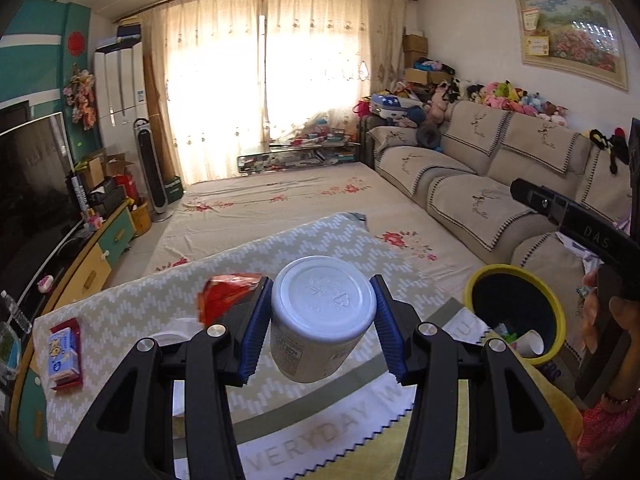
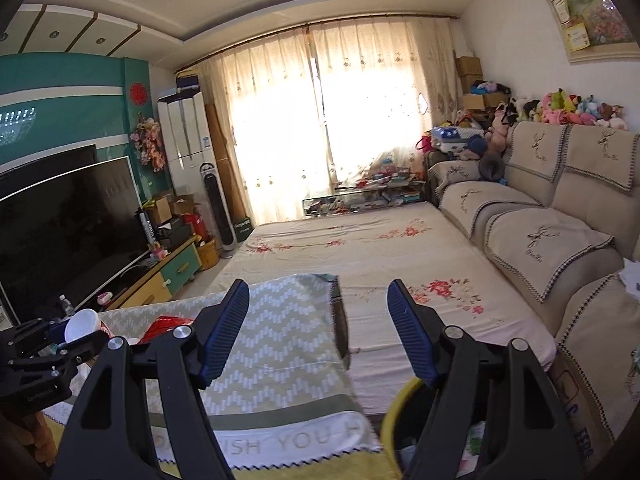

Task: Collect trash
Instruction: 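Carry the white tub over the bin and open the left gripper, then reach the right gripper to the red snack bag and grasp it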

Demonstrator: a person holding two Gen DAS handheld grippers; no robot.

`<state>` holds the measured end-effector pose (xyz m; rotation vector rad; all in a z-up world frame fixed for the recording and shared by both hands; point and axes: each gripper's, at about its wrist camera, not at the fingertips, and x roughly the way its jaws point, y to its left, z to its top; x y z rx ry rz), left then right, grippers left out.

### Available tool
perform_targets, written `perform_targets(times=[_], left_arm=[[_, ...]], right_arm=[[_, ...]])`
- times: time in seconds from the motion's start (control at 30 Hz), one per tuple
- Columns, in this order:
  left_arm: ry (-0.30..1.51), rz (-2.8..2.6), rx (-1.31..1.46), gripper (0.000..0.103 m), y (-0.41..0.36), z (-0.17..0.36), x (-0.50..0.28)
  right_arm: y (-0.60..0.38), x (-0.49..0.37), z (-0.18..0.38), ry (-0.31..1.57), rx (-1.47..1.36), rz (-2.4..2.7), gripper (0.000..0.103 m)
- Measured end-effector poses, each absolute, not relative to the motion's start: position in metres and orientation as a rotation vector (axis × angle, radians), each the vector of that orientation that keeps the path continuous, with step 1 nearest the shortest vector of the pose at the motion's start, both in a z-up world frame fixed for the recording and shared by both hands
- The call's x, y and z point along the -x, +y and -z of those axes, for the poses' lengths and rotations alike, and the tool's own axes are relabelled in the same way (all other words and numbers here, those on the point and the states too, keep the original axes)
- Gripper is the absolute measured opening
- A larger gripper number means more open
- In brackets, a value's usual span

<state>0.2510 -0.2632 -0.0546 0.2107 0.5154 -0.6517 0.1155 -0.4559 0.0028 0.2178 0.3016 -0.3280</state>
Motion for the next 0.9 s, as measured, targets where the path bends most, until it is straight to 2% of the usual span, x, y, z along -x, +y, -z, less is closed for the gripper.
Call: perform_targets(times=[0.37, 0.53, 0.57, 0.6, 0.63, 0.77, 0.9], left_arm=[[0.569, 0.984, -0.292, 0.049, -0.43, 0.079, -0.2], [0.619, 1.084, -0.324, 0.05, -0.505, 0.091, -0.182], [0.635, 1.089, -0.327, 0.051, -0.517, 0.095, -0.181], [0.652, 1.087, -0.331, 0.064, -0.528, 0.099, -0.183], [0.659, 1.081, -0.326, 0.077, -0.533, 0.103, -0.184], [0.636, 1.05, -0.275, 0.077, -0.525, 0.097, -0.189], [0.558, 0.96, -0.2, 0.077, -0.466, 0.076, -0.2]], right_arm=[[-0.554, 0.022, 0.011, 0.297, -0.258, 0.638, 0.069], [-0.586, 0.054, 0.024, 0.304, -0.314, 0.712, 0.069], [-0.589, 0.056, 0.025, 0.301, -0.319, 0.715, 0.069], [-0.59, 0.057, 0.025, 0.299, -0.322, 0.715, 0.069], [-0.591, 0.058, 0.025, 0.298, -0.324, 0.711, 0.069], [-0.587, 0.046, 0.029, 0.307, -0.329, 0.678, 0.069], [-0.577, 0.022, 0.033, 0.326, -0.346, 0.608, 0.069]])
